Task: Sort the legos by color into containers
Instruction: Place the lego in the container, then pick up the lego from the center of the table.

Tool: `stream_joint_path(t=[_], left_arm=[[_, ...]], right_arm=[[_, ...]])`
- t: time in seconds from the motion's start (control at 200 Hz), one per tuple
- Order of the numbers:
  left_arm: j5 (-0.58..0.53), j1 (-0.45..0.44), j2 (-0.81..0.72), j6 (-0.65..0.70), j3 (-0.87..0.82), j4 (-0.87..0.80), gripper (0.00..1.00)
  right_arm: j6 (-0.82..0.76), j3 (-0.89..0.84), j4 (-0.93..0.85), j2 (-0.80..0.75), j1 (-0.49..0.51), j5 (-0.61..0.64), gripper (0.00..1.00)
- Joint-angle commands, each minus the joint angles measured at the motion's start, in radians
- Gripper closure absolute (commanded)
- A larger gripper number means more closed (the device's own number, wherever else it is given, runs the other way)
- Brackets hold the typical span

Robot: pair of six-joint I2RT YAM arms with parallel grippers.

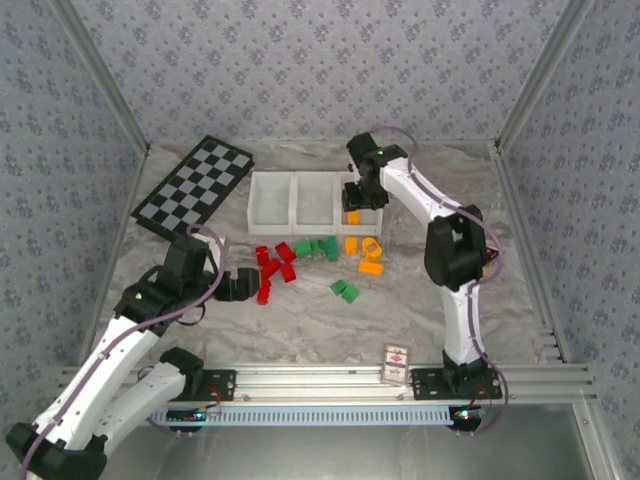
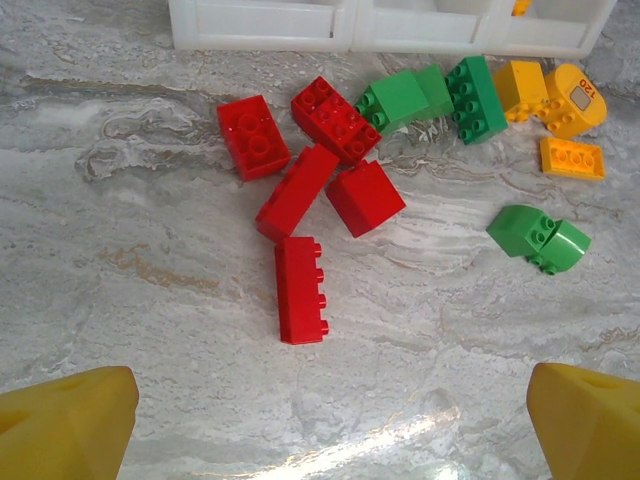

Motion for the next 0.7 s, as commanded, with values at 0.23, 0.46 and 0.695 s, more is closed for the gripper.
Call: stream_joint_path(t=[0.23,0.46,0.695], left_arm=[[-0.005,-0.01,-0.001,-0.005,-0.008,0.009,0.0],[-0.001,-0.01,0.01,-0.005,-0.008,0.009,0.0],[-0.005,-0.01,0.009,-0.007,-0.006,0.006,0.0]], right_arm=[[0.007,-0.401,0.107,-0.375,0.026,0.04,0.35],[-0.078,-0.574,0.147,-0.461,0.024,-0.012,0.27],[-0.186,-0.637,0.22,-0.421,0.004,-0.065,0.21]])
